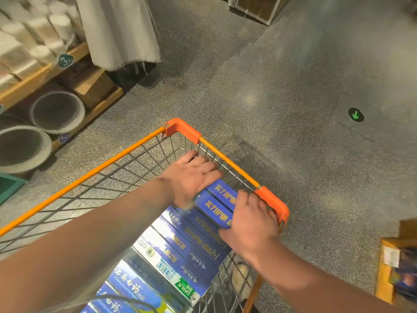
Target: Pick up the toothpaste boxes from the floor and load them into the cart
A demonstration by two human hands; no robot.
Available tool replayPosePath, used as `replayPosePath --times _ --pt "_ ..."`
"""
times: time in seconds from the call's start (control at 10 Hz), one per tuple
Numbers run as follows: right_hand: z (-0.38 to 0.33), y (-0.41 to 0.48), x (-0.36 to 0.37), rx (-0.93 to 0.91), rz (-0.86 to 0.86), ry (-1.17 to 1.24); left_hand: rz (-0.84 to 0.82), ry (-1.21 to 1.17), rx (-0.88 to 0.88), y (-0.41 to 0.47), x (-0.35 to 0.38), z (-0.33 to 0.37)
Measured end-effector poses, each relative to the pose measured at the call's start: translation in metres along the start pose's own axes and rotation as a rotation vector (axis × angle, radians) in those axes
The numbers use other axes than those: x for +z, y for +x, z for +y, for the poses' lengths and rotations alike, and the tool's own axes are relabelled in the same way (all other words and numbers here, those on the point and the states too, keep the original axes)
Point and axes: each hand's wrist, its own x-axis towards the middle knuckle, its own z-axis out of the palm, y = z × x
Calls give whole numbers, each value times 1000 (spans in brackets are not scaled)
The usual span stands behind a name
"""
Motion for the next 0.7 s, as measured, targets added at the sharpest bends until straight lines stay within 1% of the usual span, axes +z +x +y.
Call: replayPosePath --times 0.4,0.5,0.6,0.7 --pt "-2 -6 16 -27 91 -49 152 -82 -1 -14 6 5" --pt "-4 -6 17 -21 106 -69 142 -105 -7 -17 5 6" --pt "-7 -7 15 -12 129 -95 168 -98 -24 -21 1 6" --pt "-12 -9 11 -3 113 -127 136 -98 -10 -24 -3 7"
